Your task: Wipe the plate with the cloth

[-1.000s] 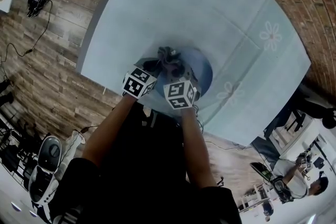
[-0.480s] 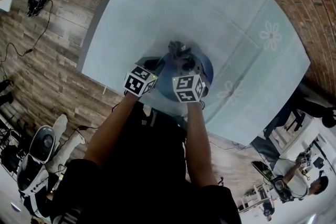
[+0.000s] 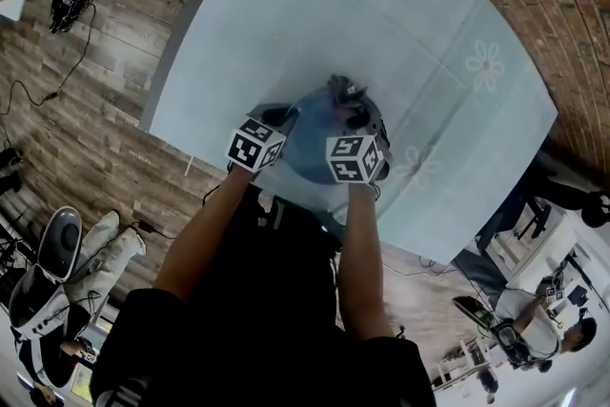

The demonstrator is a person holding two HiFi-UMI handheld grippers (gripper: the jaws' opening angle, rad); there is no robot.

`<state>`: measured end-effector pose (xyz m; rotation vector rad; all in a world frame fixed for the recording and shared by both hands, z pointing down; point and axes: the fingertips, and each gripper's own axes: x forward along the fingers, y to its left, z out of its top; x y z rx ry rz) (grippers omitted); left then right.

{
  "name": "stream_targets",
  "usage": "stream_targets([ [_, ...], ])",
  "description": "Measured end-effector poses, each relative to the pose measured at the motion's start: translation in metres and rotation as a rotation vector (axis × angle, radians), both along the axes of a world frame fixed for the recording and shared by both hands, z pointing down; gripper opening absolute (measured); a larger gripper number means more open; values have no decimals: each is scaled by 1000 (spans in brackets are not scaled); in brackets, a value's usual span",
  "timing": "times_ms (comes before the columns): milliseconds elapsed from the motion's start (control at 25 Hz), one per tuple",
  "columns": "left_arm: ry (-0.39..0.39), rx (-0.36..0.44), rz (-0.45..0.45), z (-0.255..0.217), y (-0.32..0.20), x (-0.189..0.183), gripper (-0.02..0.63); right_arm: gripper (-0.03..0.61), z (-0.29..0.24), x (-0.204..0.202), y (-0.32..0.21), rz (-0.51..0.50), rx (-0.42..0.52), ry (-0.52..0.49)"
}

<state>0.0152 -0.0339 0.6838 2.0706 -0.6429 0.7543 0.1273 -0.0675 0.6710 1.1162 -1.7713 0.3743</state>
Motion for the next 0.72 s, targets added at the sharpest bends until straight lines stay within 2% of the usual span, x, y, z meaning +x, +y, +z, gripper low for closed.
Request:
stream_targets([
  [200,-1,-3,-10,1,-1,0,51,63,1,25,13,5,-14,87],
  [440,3,-18,-26,1,0,0,51,63,3,44,34,-45,-40,245],
  [720,4,-19,-45,1,-2,-2,51,63,2,55,66,-90,-91,329],
])
